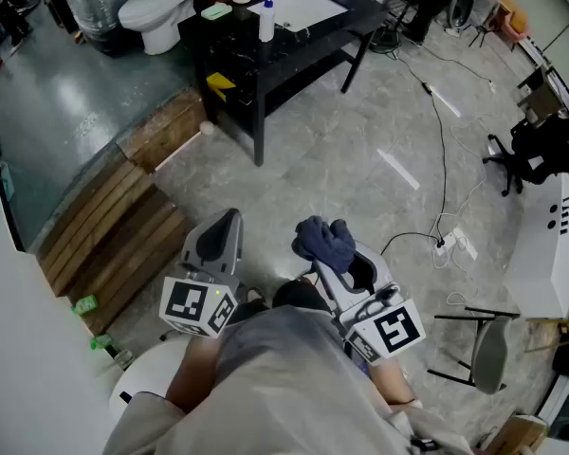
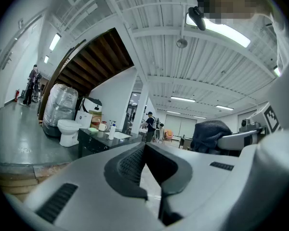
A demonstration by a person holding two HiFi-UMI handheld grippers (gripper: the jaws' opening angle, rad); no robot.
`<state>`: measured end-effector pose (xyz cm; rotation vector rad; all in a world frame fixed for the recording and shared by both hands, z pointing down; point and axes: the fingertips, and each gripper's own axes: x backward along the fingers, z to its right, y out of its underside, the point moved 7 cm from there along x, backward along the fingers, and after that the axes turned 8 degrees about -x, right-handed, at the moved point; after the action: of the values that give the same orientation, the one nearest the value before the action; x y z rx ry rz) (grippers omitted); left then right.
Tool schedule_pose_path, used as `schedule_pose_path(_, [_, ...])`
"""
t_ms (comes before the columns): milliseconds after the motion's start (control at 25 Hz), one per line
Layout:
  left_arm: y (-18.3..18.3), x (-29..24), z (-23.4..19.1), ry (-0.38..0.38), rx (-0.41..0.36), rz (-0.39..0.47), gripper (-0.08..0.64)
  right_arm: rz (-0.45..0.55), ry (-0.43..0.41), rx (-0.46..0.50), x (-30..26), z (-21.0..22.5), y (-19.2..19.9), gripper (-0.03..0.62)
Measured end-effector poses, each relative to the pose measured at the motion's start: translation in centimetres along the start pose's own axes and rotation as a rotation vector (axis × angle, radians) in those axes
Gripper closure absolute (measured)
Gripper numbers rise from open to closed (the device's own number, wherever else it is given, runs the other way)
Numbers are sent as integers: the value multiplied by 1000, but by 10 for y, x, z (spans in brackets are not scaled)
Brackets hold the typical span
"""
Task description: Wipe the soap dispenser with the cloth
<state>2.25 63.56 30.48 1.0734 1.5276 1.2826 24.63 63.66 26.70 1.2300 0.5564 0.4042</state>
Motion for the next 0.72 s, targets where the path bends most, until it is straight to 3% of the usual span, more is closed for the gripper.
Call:
schedule_pose_path(440, [3, -11, 6, 14, 4, -8, 554, -17, 8, 47, -17, 10, 3, 471])
schedule_pose_path(720, [0, -35, 13, 27, 13, -29, 554, -29, -32, -22, -23, 33, -3, 469])
